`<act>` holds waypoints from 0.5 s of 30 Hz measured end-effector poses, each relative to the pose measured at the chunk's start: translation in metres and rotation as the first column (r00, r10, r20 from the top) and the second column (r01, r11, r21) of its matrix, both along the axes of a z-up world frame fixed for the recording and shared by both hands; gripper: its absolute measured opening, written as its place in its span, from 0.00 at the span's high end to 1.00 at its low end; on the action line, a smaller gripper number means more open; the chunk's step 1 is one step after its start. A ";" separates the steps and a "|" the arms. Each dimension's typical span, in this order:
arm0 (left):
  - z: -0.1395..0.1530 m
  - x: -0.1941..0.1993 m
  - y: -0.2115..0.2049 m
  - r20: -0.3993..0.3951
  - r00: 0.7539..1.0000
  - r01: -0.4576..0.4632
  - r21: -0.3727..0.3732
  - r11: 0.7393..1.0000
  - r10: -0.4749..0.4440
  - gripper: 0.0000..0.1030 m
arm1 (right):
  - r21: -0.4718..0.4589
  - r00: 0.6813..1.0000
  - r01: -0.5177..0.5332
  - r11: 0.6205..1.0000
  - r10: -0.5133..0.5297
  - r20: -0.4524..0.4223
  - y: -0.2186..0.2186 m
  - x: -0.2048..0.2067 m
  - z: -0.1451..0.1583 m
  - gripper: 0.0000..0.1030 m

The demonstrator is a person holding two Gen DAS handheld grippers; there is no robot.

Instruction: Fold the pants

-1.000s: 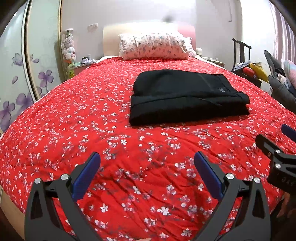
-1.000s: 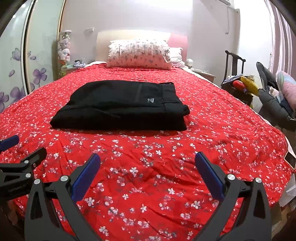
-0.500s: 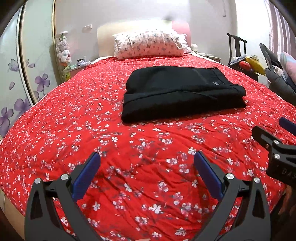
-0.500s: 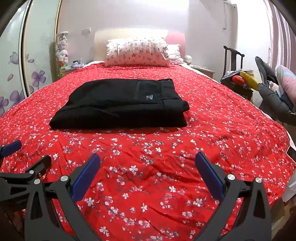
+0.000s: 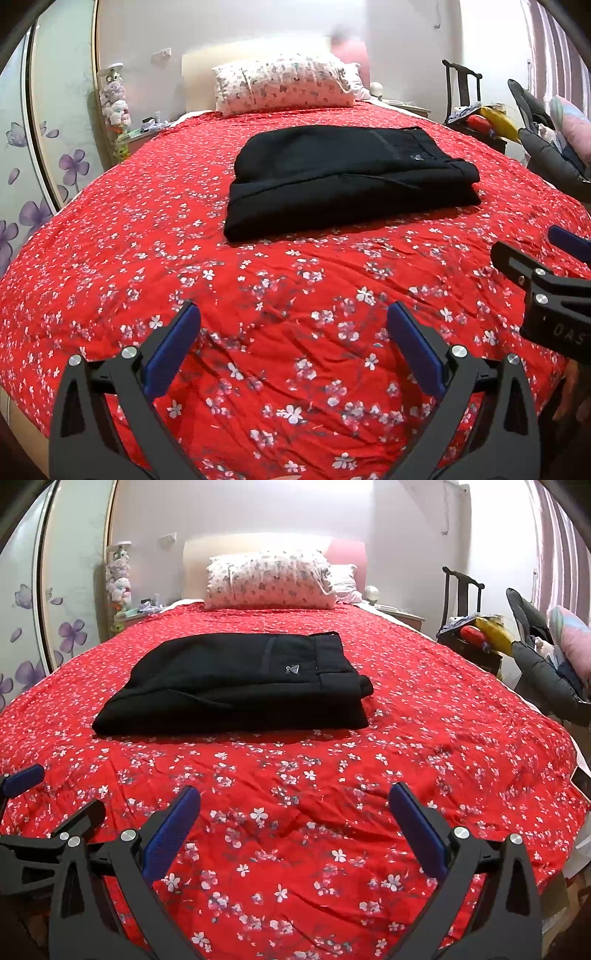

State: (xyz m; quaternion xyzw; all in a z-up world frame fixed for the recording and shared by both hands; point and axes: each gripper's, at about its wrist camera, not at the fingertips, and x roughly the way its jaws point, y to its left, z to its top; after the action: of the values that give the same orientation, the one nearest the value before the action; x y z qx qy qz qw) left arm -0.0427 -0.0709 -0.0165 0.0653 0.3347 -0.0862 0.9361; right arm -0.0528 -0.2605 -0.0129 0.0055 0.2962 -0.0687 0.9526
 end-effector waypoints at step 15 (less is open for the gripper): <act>-0.001 -0.001 -0.003 -0.001 1.000 0.006 0.003 1.000 -0.006 0.02 | 0.005 1.000 0.004 1.000 -0.004 -0.005 -0.002 0.000 -0.002 0.01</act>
State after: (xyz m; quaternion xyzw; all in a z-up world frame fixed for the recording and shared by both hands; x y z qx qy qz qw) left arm -0.0439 -0.0741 -0.0177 0.0677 0.3352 -0.0882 0.9356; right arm -0.0528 -0.2629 -0.0145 0.0084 0.2988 -0.0700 0.9517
